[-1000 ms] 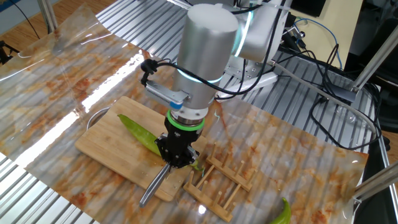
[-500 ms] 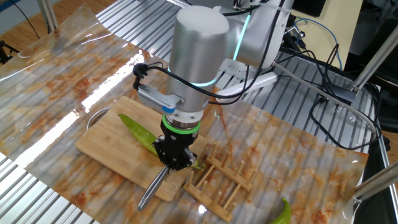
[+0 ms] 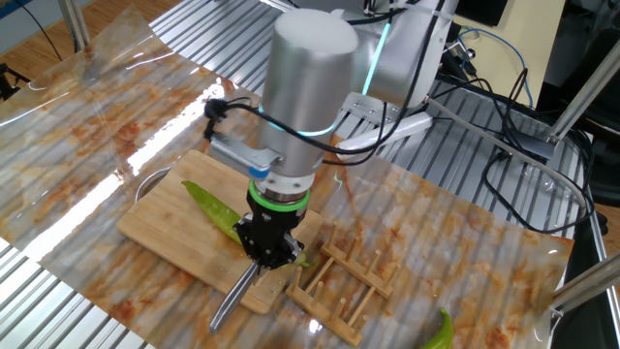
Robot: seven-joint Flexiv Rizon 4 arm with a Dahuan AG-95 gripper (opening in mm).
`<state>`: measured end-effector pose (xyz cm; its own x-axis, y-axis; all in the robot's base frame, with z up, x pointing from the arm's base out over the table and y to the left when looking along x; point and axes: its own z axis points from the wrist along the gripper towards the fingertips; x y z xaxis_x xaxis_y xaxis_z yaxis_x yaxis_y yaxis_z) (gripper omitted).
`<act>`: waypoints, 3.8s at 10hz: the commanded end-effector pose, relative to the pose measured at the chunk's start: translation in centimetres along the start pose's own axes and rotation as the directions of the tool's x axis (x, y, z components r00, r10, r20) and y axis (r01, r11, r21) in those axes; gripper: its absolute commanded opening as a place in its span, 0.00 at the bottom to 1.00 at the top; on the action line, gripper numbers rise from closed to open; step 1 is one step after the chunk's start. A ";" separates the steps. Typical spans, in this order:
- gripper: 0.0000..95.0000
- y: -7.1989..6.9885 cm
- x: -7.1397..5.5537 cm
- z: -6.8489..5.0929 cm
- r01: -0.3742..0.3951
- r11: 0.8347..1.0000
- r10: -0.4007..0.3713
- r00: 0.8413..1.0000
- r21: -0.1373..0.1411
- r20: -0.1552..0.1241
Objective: Chop the chili peppers
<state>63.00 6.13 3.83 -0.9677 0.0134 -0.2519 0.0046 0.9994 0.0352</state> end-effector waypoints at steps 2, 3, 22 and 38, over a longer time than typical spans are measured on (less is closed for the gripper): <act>0.00 -0.2 0.6 0.9 0.000 1.000 0.000 1.000 0.001 0.016; 0.00 0.0 0.6 0.6 -0.001 1.000 0.001 1.000 0.001 0.016; 0.00 0.1 1.4 -0.6 -0.010 1.000 0.010 0.999 0.005 0.043; 0.00 -0.5 -0.9 -2.4 0.013 1.000 -0.014 0.998 -0.006 -0.057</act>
<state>63.27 5.52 6.61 -0.9826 -0.0051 -0.1855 -0.0132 0.9990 0.0423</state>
